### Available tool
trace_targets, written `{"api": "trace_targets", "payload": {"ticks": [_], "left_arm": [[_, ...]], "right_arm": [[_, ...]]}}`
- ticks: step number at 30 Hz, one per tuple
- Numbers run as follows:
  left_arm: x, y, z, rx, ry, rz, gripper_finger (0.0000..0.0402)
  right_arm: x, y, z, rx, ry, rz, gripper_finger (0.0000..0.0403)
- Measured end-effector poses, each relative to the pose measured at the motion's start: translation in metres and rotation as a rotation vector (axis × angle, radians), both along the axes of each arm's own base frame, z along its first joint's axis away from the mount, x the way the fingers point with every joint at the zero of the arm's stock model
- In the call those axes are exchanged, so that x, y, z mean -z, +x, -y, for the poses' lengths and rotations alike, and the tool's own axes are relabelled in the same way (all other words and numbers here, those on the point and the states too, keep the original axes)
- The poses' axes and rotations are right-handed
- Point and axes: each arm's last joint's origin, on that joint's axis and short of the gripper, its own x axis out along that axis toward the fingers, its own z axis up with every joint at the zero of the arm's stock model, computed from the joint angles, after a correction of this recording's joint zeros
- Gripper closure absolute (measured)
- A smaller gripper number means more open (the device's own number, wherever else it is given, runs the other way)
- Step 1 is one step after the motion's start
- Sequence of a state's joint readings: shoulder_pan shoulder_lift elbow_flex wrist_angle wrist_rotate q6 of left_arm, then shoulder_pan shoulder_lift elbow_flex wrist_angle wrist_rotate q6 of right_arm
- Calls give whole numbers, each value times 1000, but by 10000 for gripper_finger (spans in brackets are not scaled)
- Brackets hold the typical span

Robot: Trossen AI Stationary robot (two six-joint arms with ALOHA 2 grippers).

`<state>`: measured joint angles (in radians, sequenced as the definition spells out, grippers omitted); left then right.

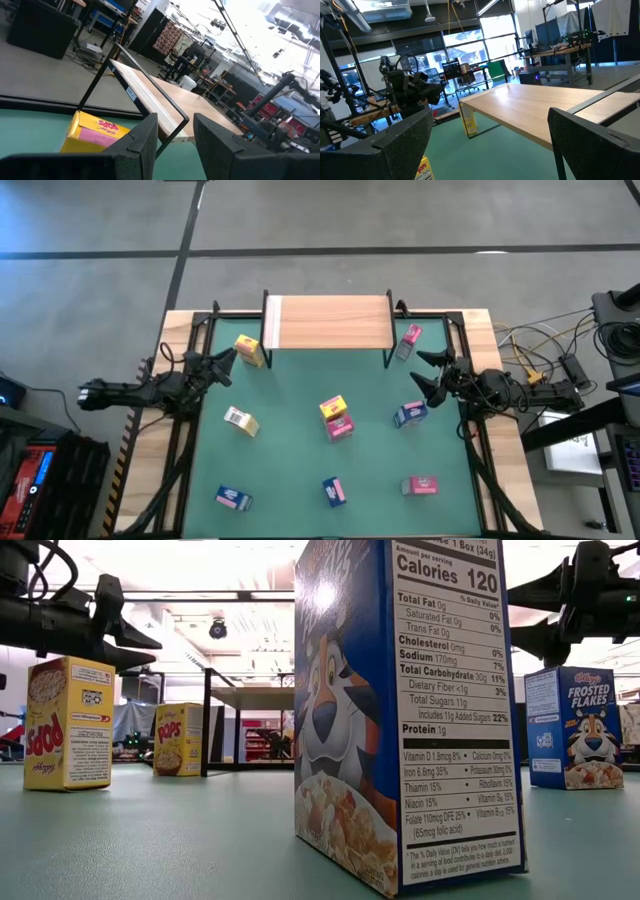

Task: Stack cereal on shelf
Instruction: Put the bottom right yellow cereal box on the shelf

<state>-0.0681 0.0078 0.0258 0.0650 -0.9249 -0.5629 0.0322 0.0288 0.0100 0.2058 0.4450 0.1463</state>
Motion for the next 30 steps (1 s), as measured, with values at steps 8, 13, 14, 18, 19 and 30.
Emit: {"api": "trace_targets", "payload": {"ticks": [8, 13, 14, 18, 19, 30], "left_arm": [[-1, 0, 1, 27, -17, 27, 293], [-1, 1, 1, 56, -29, 45, 293], [-1, 2, 1, 56, -29, 45, 293], [-3, 3, 1, 65, -40, 77, 293], [-4, 3, 2, 73, -41, 81, 293], [-29, 16, 3, 104, -39, 9, 293]], "right_arm": [[0, 0, 0, 0, 0, 0, 19], [0, 0, 0, 0, 0, 0, 19], [0, 0, 0, 0, 0, 0, 19], [0, 0, 0, 0, 0, 0, 19], [0, 0, 0, 0, 0, 0, 19], [0, 0, 0, 0, 0, 0, 19]]}}
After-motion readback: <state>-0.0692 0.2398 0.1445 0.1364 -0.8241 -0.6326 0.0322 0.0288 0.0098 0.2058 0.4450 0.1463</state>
